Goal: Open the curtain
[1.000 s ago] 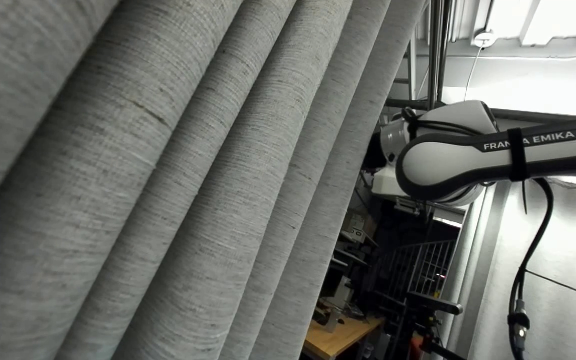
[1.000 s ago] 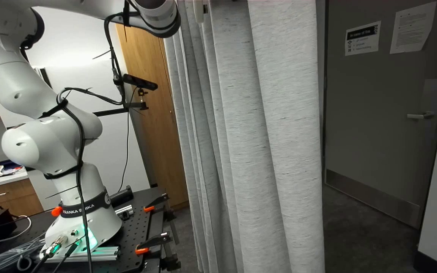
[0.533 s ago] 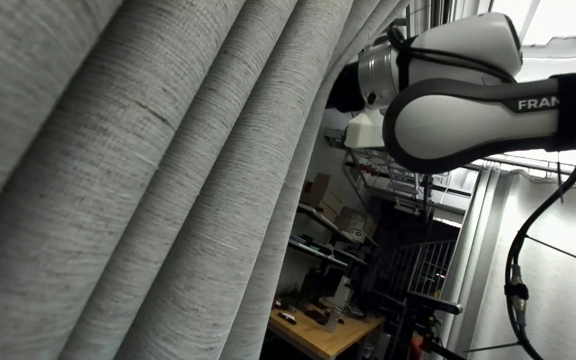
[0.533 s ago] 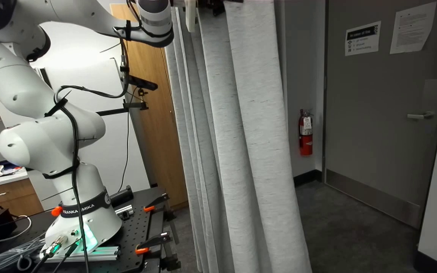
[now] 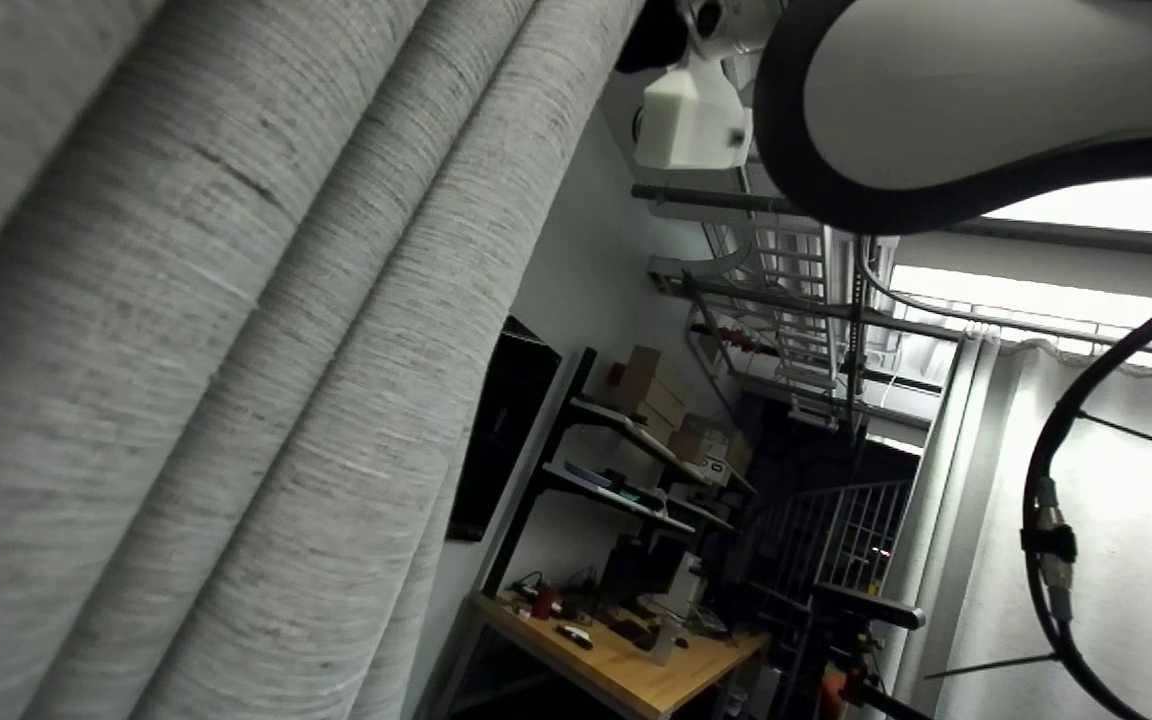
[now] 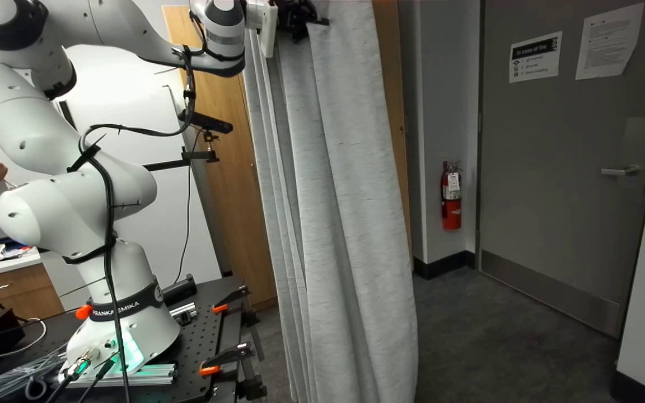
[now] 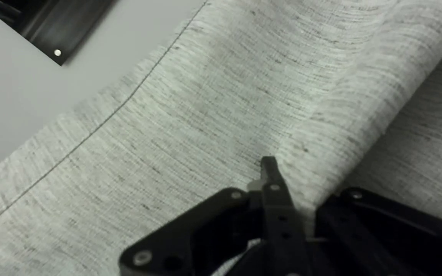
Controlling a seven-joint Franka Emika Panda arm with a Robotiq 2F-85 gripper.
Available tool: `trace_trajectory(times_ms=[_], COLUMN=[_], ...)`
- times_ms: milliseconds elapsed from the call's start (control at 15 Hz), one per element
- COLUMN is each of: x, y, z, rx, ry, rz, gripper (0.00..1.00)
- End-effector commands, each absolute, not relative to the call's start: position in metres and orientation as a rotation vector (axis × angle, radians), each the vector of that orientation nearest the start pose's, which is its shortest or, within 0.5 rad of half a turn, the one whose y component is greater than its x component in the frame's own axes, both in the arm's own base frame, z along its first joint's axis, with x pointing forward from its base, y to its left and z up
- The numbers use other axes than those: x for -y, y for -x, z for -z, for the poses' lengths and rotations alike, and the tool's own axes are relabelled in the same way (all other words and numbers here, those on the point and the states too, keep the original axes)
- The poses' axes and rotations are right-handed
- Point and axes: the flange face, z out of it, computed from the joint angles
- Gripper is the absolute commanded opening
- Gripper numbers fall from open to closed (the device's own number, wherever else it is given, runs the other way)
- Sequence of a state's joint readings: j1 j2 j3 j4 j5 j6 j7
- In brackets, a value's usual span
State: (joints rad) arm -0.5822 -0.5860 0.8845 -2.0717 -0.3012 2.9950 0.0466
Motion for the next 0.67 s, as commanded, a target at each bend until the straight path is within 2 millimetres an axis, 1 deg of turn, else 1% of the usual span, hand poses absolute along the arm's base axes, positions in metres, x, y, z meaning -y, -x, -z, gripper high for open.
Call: trace_trajectory(times_ms=[0, 267, 533, 600], x=[-0.363, -0.402, -0.443, -0.453], y=[-0.411, -0.409, -0.386, -0.379], z=[-0.664, -0.670, -0.671, -0.669], rx=[1.240, 1.264, 1.375, 1.407], ry=[2.604, 2.580, 2.464, 2.436], rz=[1.995, 1.967, 1.985, 1.980], gripper=[0.00, 0.00, 0.00, 0.00])
